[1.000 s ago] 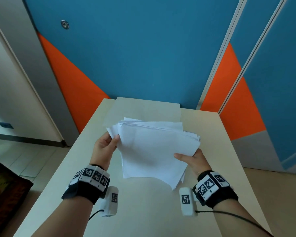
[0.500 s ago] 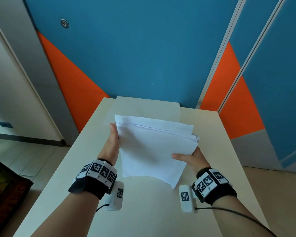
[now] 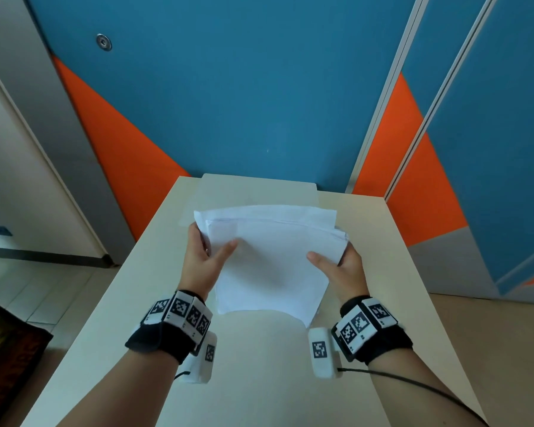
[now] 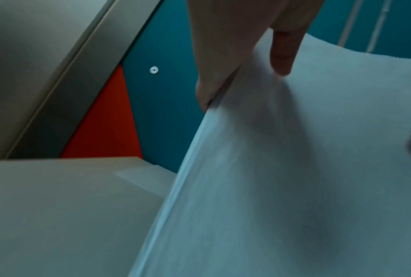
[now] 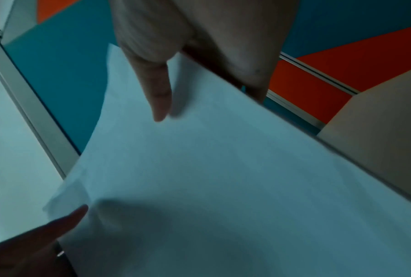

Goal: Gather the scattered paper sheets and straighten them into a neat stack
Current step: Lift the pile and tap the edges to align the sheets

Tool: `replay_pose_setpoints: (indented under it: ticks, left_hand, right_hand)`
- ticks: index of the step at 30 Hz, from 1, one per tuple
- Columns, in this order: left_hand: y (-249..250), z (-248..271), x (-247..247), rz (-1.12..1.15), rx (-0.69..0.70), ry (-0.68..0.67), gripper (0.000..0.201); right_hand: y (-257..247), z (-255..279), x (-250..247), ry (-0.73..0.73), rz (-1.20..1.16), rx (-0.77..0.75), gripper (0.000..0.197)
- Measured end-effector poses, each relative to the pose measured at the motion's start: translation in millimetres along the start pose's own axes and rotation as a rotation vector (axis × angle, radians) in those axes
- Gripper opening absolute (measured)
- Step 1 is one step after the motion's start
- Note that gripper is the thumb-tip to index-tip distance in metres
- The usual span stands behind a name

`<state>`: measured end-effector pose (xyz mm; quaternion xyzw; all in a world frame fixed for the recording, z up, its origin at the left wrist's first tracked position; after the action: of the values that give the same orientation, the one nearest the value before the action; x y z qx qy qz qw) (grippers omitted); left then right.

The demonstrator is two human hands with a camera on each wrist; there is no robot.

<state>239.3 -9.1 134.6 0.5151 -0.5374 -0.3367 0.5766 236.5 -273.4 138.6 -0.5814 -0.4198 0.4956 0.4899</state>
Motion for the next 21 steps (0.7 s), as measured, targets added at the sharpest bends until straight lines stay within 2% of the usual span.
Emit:
replay_pose_setpoints:
  ticks: [1, 3, 6, 10, 15, 18, 21]
  left_hand:
    - [4.2, 1.5, 4.6, 0.032, 0.001, -0.012, 0.044]
    - [9.7, 1.4, 11.6, 0.114, 0.039, -0.015, 0.045]
    - [22.2, 1.5, 8.1, 0.141, 0.127, 0.13, 0.034]
    - [32.4, 2.0, 4.4, 0.168, 0.182, 0.291, 0.023]
    - [34.5, 1.4, 6.2, 0.15, 0.208, 0.384, 0.027]
    - [29.7, 0.0, 2.2, 0.17, 0.195, 0.405, 0.017]
    - [25.6, -2.1, 0.6, 0.13, 0.183, 0.397, 0.023]
  right_hand:
    - [-6.7, 1.5, -2.8, 0.035, -0.026, -0.03, 0.034]
    - [-20.5, 3.9, -8.5, 0.125, -0.076, -0.082, 0.023]
    - [-42.7, 5.9, -14.4, 0.278, -0.07, -0.132, 0.024]
    - [-54.7, 6.7, -15.4, 0.385, -0.06, -0.148, 0.032]
    - [-47.6, 5.8, -19.4, 0.46, -0.02, -0.108, 0.03]
    - [-39.3, 4.0, -25.9, 0.494, -0.036, -0.079, 0.027]
    - [-37.7, 3.6, -26.1, 0.475, -0.04, -0.082, 0.018]
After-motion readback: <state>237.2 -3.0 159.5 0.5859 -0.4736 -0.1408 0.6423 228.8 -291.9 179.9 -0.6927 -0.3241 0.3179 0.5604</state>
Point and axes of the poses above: each hand's wrist, its own z-axis away from the middle knuckle, its own x-axis out of the palm, y = z × x, the point moved 10 cm from there along -z, towards the middle knuckle, and after that the axes turned 13 degrees about z, right-handed, at the moved point
